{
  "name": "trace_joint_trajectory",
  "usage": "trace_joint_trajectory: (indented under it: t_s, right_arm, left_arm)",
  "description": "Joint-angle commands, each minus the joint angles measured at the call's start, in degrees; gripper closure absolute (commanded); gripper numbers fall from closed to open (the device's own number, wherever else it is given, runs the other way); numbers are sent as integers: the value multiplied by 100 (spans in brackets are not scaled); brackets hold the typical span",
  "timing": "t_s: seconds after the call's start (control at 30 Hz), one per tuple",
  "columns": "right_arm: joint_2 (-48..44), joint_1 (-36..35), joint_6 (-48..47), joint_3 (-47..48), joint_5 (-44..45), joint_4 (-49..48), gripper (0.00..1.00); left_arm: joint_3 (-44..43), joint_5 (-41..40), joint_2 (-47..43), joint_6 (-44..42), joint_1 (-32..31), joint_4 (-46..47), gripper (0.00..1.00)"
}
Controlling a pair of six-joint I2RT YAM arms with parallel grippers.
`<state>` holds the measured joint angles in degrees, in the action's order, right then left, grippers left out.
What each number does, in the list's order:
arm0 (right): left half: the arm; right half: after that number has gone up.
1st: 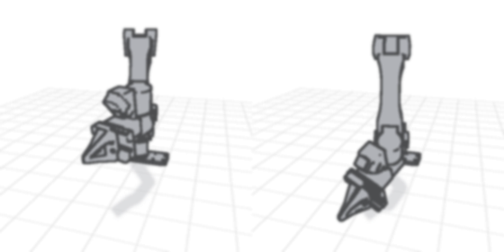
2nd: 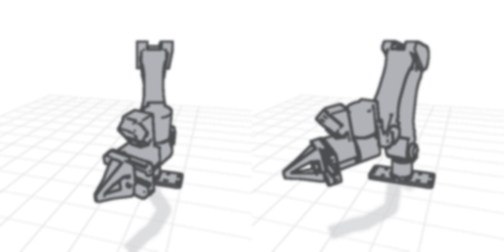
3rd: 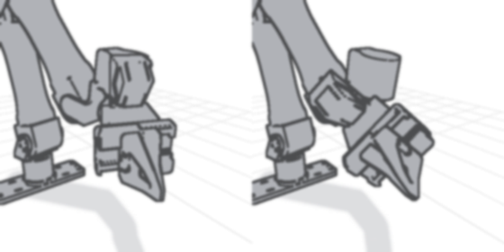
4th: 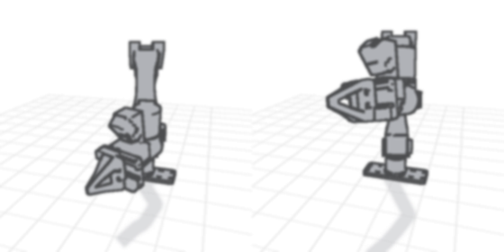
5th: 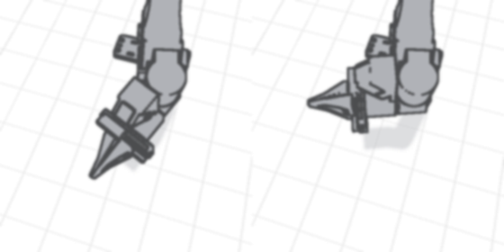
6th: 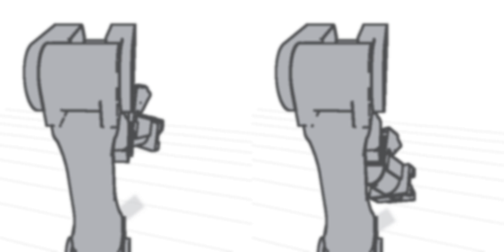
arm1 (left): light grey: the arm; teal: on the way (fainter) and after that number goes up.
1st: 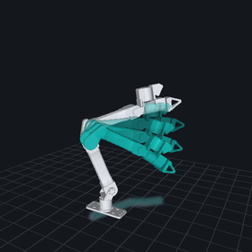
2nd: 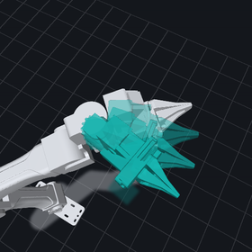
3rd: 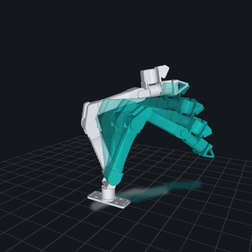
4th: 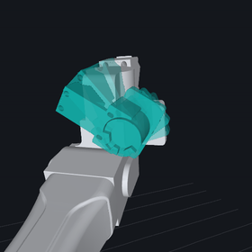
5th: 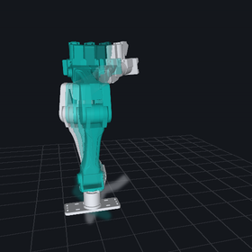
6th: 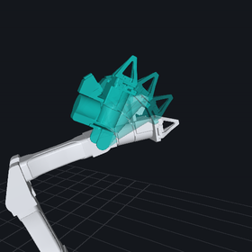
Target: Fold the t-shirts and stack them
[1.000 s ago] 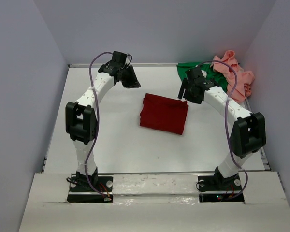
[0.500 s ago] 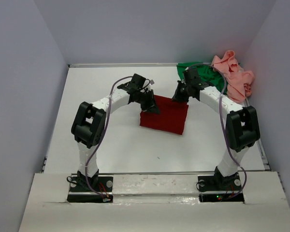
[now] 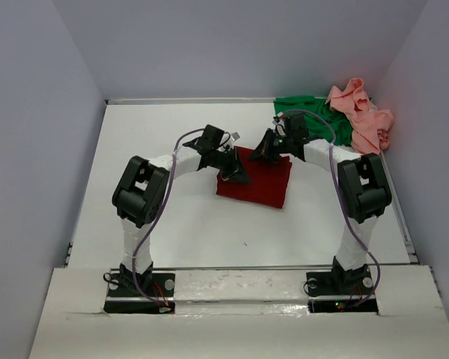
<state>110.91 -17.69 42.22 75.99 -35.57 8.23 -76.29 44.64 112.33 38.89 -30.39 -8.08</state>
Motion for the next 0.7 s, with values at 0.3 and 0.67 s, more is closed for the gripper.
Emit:
trace_joint_trajectory:
  t_s: [0.3,0.67]
  right_arm:
    - [132,3,366,-189,-960,-1201,100]
    - [720,55,208,-321,-1004,-1543,100]
  left_arm:
    - [-35,-192,1132,-83,-37,412,100]
    - [219,-395,1107,-128,-37,280,100]
